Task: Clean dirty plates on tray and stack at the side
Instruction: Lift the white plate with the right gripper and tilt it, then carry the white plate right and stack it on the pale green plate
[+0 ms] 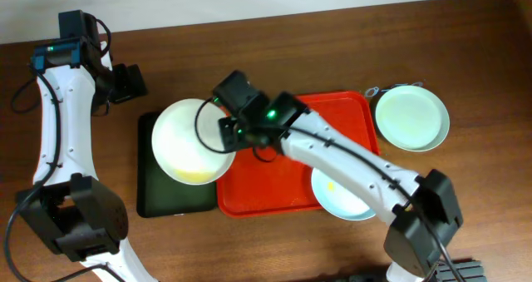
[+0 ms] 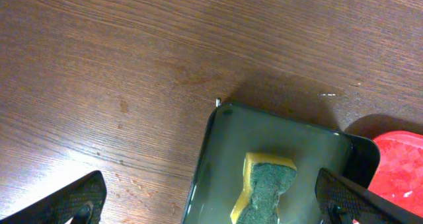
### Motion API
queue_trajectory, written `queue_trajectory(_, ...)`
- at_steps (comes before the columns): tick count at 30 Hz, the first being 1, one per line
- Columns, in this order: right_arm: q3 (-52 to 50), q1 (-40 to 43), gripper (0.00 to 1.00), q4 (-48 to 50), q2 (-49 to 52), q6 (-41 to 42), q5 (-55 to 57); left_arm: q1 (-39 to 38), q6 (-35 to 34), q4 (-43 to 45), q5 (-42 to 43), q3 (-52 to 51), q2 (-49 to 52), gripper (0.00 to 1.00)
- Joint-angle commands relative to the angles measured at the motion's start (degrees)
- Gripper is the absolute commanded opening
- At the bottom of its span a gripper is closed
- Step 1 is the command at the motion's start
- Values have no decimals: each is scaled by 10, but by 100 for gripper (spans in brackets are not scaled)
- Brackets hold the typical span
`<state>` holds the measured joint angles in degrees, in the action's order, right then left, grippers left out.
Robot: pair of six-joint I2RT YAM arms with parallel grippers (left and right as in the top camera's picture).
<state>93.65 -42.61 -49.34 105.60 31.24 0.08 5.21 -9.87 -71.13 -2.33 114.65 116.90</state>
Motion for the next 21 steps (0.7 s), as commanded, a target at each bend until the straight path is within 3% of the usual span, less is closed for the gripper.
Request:
queue_trajectory(1,10,-38,4,19,6,7,131,-1,1,-1,-2,12,-2,99)
queue_trajectory(4,10,-64,4,39,6,2,197,-1,1,-1,-2,12,-2,99)
queue_trajectory(11,10,-135,4,68,6,-103,385,-1,1,-1,-2,12,-2,99)
queue_trajectory(16,10,-166,4,70,6,-118,492,-1,1,-1,-2,12,-2,99)
queue_trajectory(21,10,-168,4,132,6,-265,501,-1,1,-1,-2,12,-2,99)
